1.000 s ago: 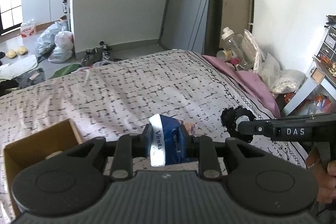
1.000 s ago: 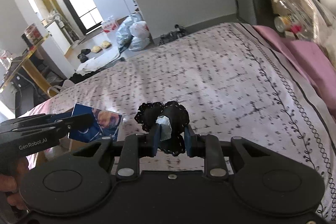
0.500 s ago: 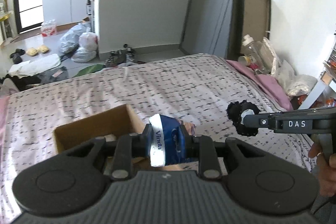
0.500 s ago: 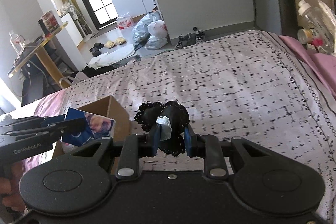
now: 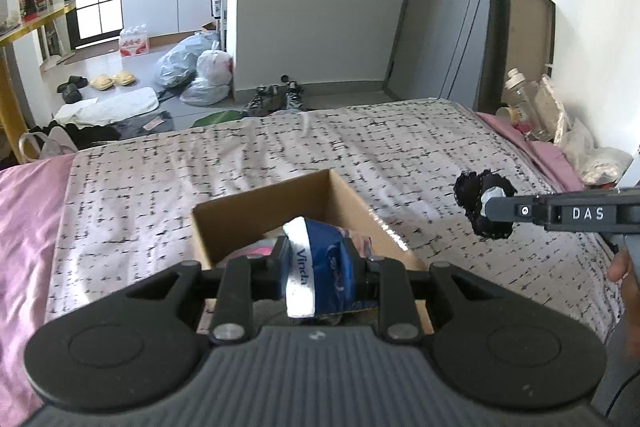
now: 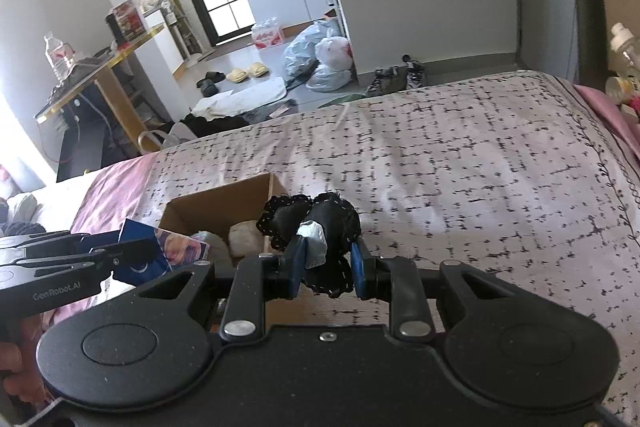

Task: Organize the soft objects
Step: 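Carry the tissue box with the left tool while the right tool carries the scrunchie toward the box, then open the left tool to drop the tissue box while the right tool drops the scrunchie into the box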

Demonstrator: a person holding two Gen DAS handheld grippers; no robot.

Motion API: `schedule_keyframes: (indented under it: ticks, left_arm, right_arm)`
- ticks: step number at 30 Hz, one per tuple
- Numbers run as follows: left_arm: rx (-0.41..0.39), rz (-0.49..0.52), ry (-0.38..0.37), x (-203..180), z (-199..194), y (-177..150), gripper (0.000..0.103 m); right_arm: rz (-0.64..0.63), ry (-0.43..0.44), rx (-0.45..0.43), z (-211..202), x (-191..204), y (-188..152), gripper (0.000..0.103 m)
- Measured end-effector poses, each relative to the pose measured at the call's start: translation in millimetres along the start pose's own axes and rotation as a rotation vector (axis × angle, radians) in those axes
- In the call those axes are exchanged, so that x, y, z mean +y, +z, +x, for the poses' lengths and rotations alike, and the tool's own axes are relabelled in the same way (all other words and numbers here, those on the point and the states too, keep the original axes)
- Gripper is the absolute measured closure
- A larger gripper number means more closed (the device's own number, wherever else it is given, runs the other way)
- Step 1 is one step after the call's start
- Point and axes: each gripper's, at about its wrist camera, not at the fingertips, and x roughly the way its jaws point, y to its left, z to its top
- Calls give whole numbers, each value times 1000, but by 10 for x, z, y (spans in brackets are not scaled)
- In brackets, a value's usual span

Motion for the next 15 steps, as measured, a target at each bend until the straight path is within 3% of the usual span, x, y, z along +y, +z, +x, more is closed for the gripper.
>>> schedule_keyframes:
  ticks: [8,15]
  left_arm:
    - [40,-16,46,145,34,-94,75]
    - [32,-42,56,215,46,-146,59]
  right_arm:
    - [-31,26,4,95,209,30,78]
    - [-76,47,18,243,428,89,78]
